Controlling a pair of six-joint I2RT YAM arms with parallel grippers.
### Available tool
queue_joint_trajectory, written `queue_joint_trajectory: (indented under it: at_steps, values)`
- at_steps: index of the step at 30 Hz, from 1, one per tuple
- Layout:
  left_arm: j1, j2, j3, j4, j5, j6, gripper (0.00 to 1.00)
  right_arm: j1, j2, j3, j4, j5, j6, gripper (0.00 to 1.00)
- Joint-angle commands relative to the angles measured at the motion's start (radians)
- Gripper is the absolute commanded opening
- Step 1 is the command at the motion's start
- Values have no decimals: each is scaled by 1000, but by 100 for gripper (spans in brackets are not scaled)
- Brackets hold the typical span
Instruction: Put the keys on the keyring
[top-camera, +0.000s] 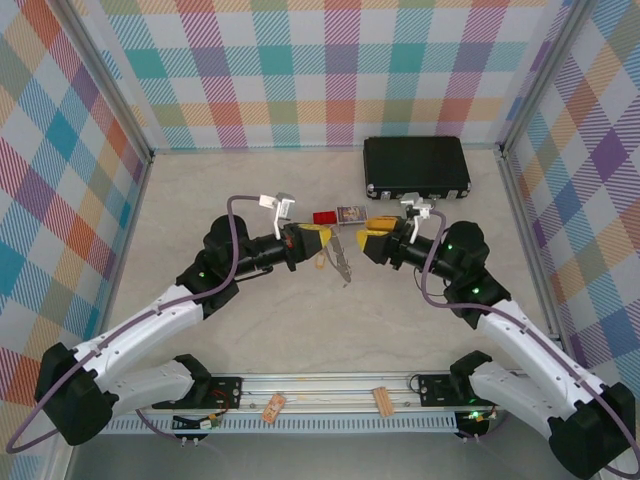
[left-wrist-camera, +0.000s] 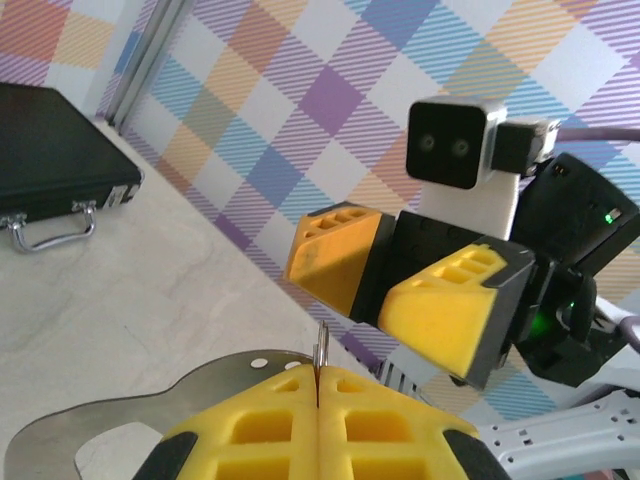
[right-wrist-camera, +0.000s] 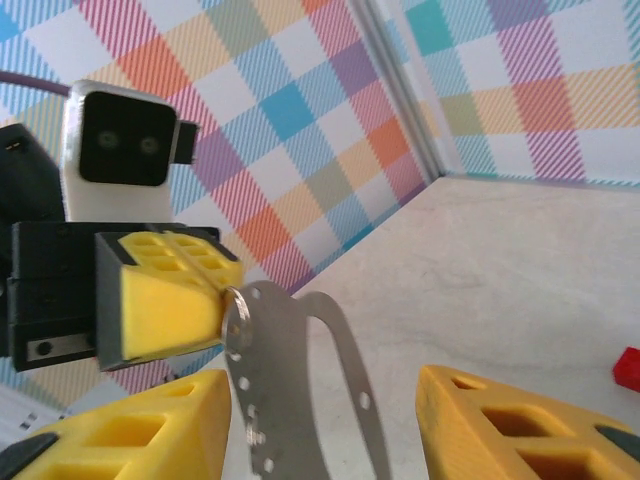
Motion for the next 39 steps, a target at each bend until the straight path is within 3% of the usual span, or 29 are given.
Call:
queue_joint_trajectory:
  at_steps: [1, 3, 10, 21, 39]
  values:
    - [3, -24, -16, 84, -9, -18, 0, -3, -26, -16, 40, 70, 15, 50]
    - [3, -19, -18, 97, 3, -27, 0, -2, -28, -19, 38, 82, 17, 55]
    - [3, -4, -15, 127, 47, -51, 0, -3, -11, -11, 31, 61, 4, 55]
    - [3, 38, -6, 164, 118, -84, 0, -1, 38, 50, 10, -114, -3, 40]
    - [3, 90, -10, 261, 132, -129, 0, -1, 24, 28, -5, -119, -19, 37]
